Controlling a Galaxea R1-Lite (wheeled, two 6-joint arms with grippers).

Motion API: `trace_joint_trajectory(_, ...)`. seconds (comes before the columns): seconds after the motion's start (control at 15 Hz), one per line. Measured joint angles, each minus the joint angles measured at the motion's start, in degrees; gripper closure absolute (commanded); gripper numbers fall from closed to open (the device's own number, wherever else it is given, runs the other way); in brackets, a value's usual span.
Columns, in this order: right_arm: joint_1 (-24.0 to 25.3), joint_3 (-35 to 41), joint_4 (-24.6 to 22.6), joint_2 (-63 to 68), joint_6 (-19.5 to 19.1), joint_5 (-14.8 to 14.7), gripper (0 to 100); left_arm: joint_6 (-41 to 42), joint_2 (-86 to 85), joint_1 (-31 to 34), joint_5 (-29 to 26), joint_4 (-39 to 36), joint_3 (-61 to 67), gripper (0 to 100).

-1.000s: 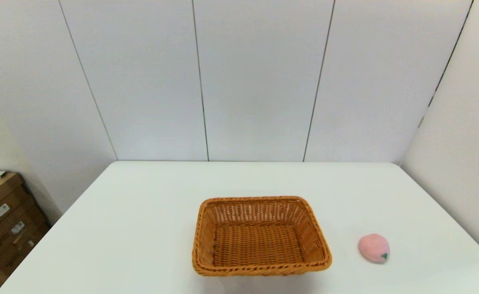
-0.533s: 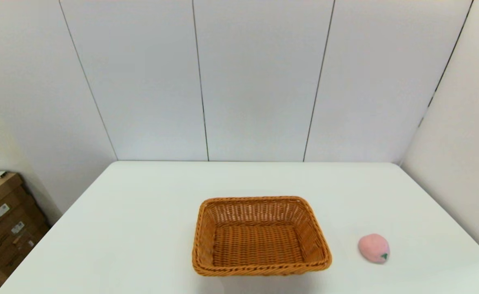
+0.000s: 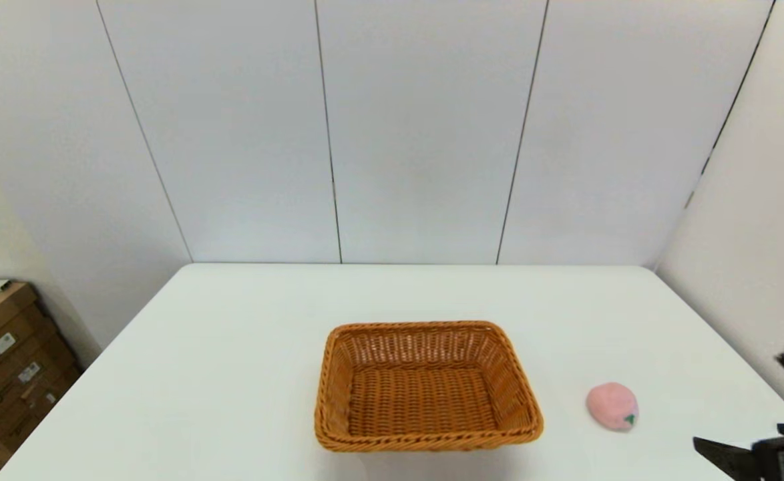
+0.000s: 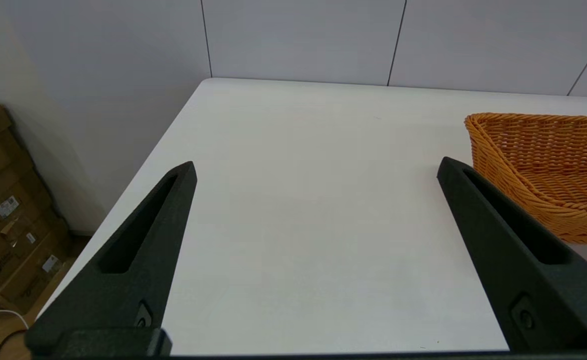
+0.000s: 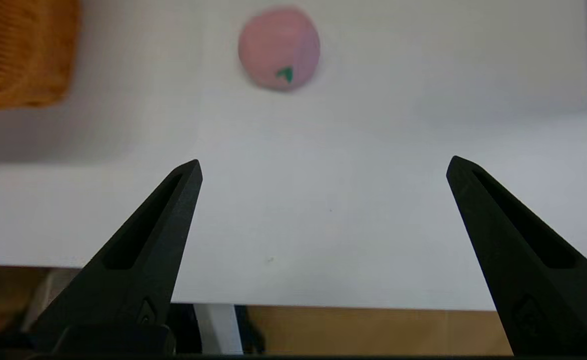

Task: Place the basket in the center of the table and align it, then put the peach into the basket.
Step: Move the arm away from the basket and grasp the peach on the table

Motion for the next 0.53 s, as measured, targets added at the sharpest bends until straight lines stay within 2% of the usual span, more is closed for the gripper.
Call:
trace_joint_trajectory(0.13,1.01,-1.44,-6.73,14.58,-0.20,-1.44,0,0.00,0.00,0.00,0.00,0.07,0.00,0)
trace_joint_trajectory(0.33,2.95,-3.04,-16.04,27.61,1.37,-2.45,0,0.02,0.00,0.00,0.00,0.05,0.00,0)
trace_joint_trajectory(0.53,3.72,-3.61,-16.48,32.35,1.73,-1.71,0,-0.02,0.00,0.02,0.00,0.05,0.00,0)
